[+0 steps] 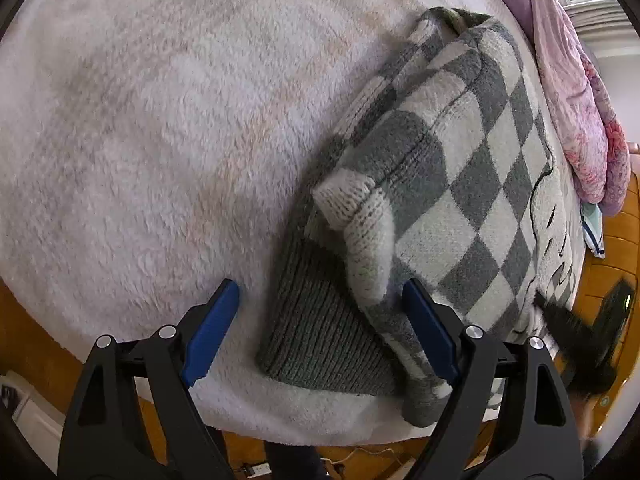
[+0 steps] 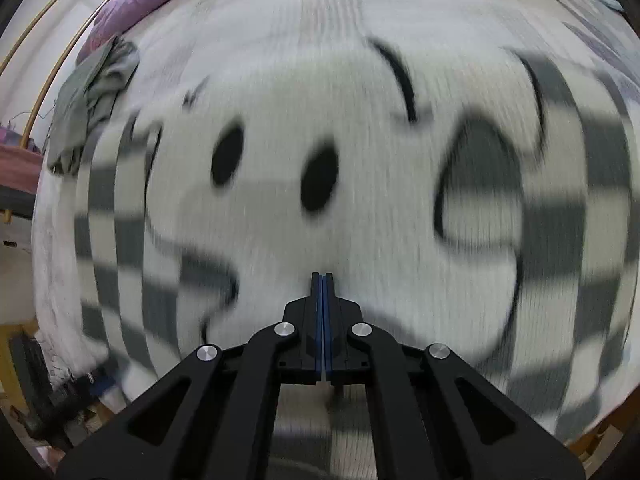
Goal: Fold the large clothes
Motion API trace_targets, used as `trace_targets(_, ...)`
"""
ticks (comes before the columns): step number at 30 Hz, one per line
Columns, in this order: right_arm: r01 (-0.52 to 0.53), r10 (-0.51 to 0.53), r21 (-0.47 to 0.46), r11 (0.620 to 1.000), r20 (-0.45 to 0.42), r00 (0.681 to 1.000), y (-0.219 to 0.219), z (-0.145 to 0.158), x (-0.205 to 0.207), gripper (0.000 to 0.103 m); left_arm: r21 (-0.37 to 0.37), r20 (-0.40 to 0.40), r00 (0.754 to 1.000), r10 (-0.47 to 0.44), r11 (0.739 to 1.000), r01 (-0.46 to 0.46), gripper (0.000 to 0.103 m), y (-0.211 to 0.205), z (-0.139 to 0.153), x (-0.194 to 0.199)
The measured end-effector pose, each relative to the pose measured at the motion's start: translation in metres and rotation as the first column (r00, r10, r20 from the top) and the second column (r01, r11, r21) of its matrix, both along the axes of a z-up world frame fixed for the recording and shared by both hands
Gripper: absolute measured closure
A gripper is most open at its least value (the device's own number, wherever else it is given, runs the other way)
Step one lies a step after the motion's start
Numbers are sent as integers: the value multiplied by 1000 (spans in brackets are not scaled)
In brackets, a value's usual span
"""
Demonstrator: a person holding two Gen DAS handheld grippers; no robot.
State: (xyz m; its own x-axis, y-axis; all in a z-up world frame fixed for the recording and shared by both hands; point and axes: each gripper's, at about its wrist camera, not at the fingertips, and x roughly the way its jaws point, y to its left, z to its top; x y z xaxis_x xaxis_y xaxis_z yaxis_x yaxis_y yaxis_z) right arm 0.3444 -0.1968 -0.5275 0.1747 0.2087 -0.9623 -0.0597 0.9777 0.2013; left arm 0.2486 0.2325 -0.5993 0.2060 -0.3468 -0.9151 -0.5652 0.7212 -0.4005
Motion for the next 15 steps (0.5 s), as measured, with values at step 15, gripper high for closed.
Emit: trace_targets(15, -16, 16, 1, 1000, -33, 999, 1, -25, -73, 103, -93, -3, 1000, 29, 995, -29, 20, 9, -11, -25)
